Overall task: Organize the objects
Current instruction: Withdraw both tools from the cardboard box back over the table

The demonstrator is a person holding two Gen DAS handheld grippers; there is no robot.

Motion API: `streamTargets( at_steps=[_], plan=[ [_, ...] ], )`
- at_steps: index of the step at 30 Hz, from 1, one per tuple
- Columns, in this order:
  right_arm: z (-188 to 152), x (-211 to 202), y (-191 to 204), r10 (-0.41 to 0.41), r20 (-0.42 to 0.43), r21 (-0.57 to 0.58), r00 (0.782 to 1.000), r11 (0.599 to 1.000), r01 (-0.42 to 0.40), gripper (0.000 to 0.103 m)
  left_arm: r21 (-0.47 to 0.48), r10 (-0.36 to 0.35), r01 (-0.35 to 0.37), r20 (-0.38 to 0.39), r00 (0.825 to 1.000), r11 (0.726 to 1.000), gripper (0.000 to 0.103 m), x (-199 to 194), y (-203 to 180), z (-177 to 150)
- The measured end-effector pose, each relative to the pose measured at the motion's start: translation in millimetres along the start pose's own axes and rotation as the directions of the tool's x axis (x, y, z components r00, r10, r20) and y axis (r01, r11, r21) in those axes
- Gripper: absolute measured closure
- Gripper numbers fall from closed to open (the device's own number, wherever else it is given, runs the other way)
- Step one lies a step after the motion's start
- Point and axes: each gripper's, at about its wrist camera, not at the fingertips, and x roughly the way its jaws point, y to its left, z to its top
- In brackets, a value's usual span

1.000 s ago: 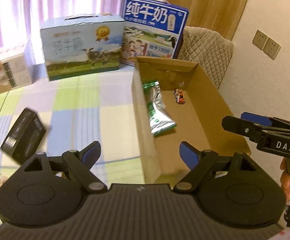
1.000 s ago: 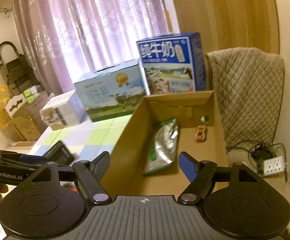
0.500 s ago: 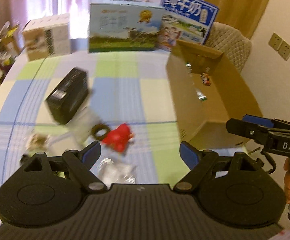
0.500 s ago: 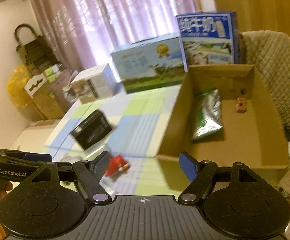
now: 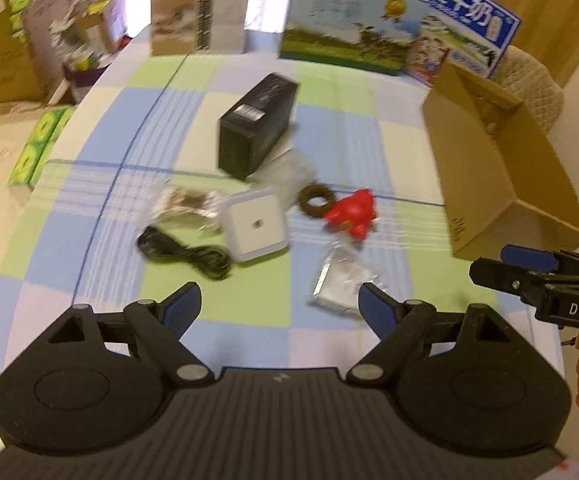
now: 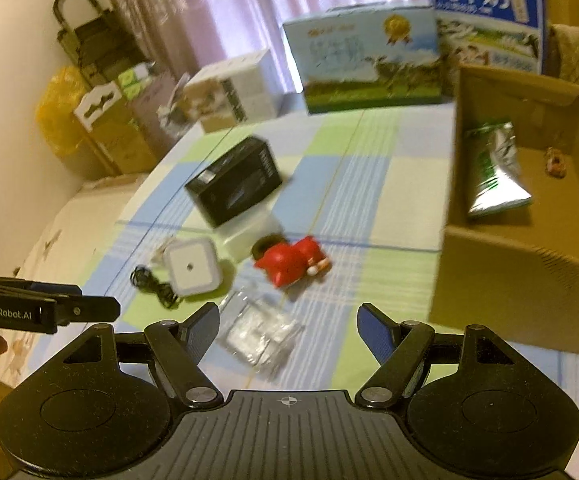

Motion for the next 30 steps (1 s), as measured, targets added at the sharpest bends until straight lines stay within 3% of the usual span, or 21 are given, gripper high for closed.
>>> streamTargets(
  at_steps=[13, 21, 30],
  plan=[
    [-10.3, 60.6, 31.0, 0.05, -0.087, -0.104, 0.995, 0.993, -0.059, 0.03, -0.058, 0.033, -0.036, -0.051, 0.998, 0.998, 0.02, 22.5, 40.6, -9.6],
    [-17.3, 93.5, 37.7, 0.027, -0.127, -0.179, 0.992, 0.983, -0.05, 0.029, -0.072, 0.042, -0.048, -0.081, 0.996, 0.996, 0.02, 43.6, 54.6, -12.6],
    [-30.5, 121.7, 53.8, -0.041, -0.135, -0.345, 0.99, 0.939, -0.008, 0.026, -0.079, 0.045, -0.054, -0.111, 0.993, 0.995, 0.02, 61.2, 66.0, -17.0]
  ],
)
